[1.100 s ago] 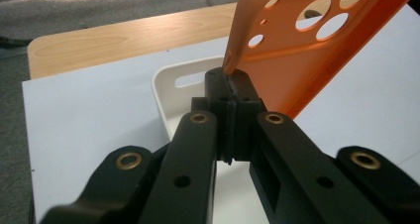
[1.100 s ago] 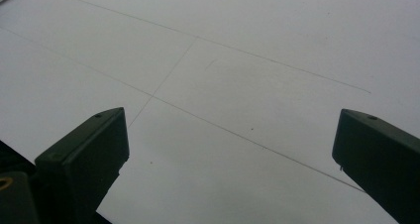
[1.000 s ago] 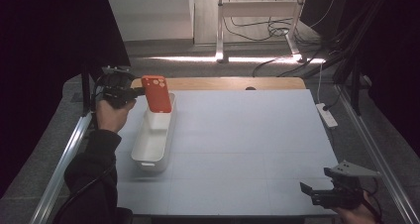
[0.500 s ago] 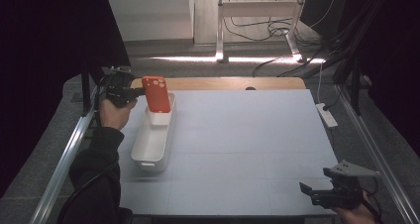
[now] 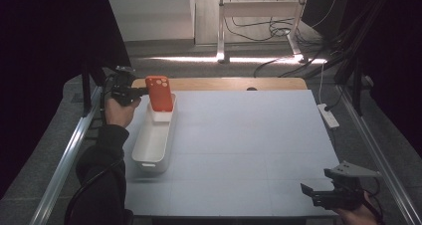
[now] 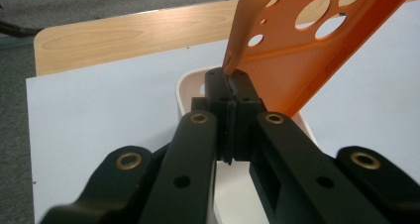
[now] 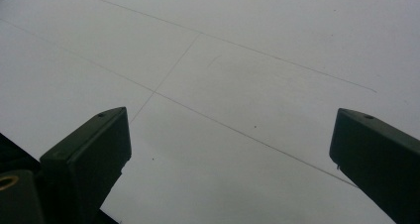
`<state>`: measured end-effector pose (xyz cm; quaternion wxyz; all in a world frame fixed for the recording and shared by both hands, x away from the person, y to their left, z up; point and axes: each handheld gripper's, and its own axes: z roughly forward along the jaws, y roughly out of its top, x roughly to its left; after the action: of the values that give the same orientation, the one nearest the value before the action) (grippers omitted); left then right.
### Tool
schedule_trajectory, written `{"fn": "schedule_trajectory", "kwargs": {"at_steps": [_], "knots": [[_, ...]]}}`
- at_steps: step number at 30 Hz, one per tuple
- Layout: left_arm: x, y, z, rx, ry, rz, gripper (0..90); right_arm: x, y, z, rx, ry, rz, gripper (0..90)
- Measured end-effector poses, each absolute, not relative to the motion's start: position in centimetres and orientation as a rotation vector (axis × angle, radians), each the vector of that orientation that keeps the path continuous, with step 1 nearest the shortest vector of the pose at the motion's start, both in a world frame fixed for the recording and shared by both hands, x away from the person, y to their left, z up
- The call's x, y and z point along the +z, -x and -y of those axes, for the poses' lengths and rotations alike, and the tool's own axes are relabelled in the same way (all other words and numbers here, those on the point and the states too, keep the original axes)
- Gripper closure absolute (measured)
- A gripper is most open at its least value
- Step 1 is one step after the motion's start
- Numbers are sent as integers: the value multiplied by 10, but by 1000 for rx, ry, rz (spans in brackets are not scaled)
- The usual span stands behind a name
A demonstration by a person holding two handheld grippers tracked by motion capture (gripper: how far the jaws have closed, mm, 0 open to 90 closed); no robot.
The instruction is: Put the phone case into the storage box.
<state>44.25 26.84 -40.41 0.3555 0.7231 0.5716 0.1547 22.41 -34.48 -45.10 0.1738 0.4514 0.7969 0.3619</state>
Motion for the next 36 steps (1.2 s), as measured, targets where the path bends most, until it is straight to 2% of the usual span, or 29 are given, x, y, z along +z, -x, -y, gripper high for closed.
{"fn": "schedule_trajectory", "kwargs": {"at_steps": [36], "knots": [[-447, -460, -264, 389, -1887, -1560, 893, -451, -225, 344, 1024, -1278, -2274, 44]]}}
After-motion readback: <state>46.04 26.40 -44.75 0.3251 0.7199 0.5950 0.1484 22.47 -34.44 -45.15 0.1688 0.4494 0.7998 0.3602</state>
